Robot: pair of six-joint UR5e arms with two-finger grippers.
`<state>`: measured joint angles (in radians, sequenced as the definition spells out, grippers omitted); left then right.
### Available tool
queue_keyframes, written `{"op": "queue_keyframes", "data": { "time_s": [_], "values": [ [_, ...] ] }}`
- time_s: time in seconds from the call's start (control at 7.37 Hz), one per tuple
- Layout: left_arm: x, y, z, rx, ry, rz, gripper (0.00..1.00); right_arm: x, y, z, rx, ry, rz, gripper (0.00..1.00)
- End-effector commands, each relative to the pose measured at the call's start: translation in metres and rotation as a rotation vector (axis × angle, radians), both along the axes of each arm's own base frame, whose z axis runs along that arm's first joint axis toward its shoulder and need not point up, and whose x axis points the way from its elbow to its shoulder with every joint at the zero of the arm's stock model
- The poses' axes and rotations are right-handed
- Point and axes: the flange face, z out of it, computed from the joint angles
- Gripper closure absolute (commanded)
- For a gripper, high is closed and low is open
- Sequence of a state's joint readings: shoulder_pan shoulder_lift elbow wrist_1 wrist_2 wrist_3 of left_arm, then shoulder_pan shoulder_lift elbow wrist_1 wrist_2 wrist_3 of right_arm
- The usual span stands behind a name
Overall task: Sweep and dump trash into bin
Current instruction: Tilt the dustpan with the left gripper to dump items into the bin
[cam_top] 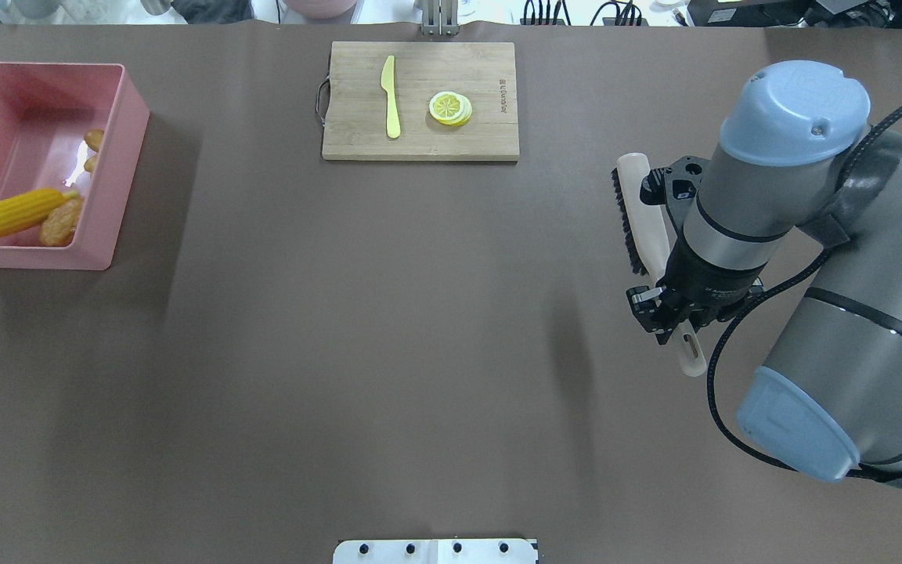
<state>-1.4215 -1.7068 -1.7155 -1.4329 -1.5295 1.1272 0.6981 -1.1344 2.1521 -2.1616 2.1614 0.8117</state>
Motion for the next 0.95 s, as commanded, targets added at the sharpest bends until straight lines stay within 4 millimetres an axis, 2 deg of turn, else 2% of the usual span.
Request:
{"op": "queue_keyframes", "data": {
  "time_s": [0.0,0.14,0.27,0.41,0.54,0.68,0.81],
  "values": [
    [0.000,-0.002,0.000,-0.001,-0.028,0.008,1.00,-0.001,0.001,-0.005,0.000,-0.006,0.005,1.00],
    [0.002,-0.016,-0.016,0.016,-0.023,0.022,1.00,-0.004,0.004,-0.005,0.000,-0.007,-0.002,1.00],
    [0.003,-0.029,-0.043,-0.013,-0.027,0.032,1.00,-0.007,0.006,-0.005,0.001,-0.004,-0.007,1.00],
    [-0.013,-0.028,-0.072,-0.026,-0.033,0.027,1.00,-0.007,0.006,-0.005,0.002,-0.004,-0.006,1.00],
    [-0.030,-0.031,-0.106,-0.030,-0.033,0.000,1.00,-0.007,0.006,-0.005,0.003,-0.003,-0.006,1.00],
    [-0.028,-0.042,-0.156,-0.031,-0.017,-0.008,1.00,-0.007,0.006,-0.004,0.001,0.000,-0.006,1.00],
    [-0.016,-0.041,-0.187,-0.039,0.090,0.000,1.00,-0.007,0.006,-0.003,0.000,0.000,-0.007,1.00]
  ]
}}
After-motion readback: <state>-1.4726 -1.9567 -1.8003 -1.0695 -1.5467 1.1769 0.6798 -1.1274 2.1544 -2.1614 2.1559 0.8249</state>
